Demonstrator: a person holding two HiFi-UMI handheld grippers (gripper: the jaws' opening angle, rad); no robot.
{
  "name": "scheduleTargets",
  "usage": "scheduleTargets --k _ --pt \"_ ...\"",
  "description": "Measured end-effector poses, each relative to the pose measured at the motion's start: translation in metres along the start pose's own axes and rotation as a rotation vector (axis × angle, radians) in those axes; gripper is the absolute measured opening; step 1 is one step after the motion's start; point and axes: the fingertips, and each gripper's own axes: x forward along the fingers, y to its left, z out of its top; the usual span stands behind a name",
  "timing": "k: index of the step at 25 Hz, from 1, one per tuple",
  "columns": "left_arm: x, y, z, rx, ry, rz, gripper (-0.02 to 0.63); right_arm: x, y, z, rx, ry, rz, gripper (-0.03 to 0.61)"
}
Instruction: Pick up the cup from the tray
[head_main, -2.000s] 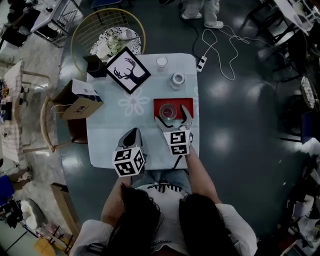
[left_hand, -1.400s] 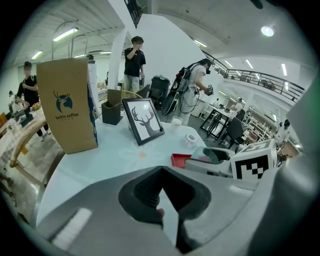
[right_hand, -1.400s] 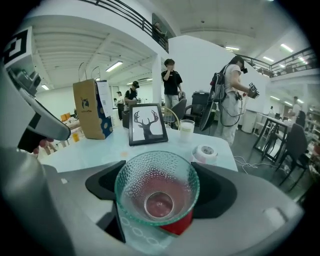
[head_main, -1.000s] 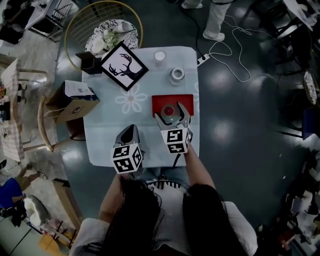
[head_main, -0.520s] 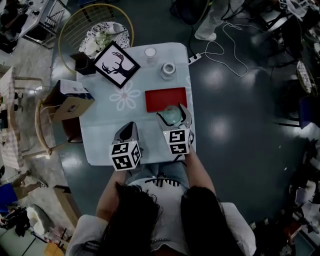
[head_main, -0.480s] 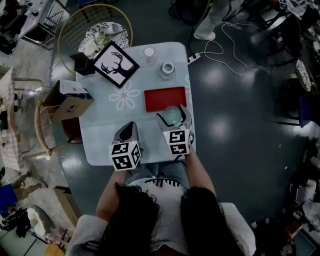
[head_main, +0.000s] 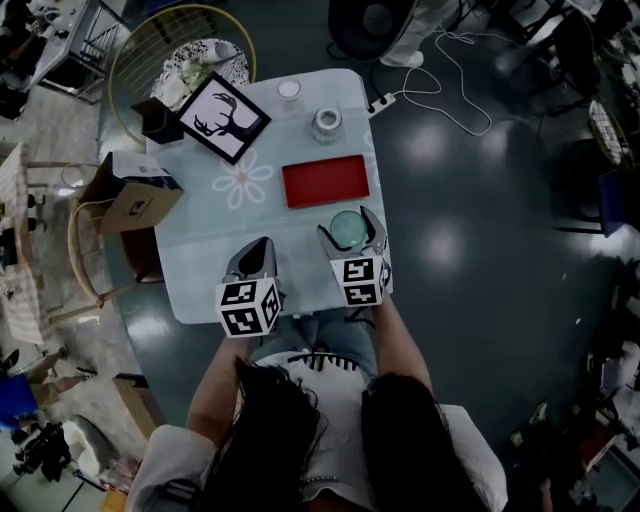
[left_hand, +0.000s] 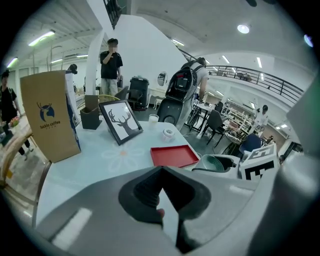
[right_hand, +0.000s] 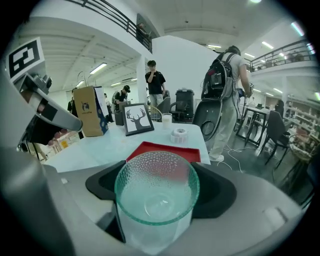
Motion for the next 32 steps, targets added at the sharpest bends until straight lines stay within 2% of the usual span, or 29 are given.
scheduleTargets --k 11,17,22,29,31,32 --pt "-0.006 -0.003 -0.010 0.013 0.008 -0.009 0.002 -0.002 -0.005 -0.009 -0.055 -0.012 -0.072 0.437" --pt "-0.006 -0.013 -0.022 0.010 0.025 -0.024 0.000 -0.016 -0.008 -0.002 0.003 -0.031 -0.050 0.466" --pt "-0.014 -0.021 -0.017 -0.019 -0.016 -0.038 0.000 -0.041 -0.007 0.023 0.013 -0.106 -0.071 0.465" --pt "-0.031 -0.016 -0.001 -0.029 -0.096 -0.027 0.002 -0.067 -0.004 0.042 0.037 -0.154 -0.097 0.451" --pt "-0.035 -0.015 0.003 -0.037 -0.117 -0.023 0.002 -0.075 -0.001 0.045 0.040 -0.160 -0.096 0.434" --pt "-0.037 -0.015 0.005 -0.043 -0.127 -0.022 0.002 -0.079 0.000 0.046 0.036 -0.154 -0.094 0.403"
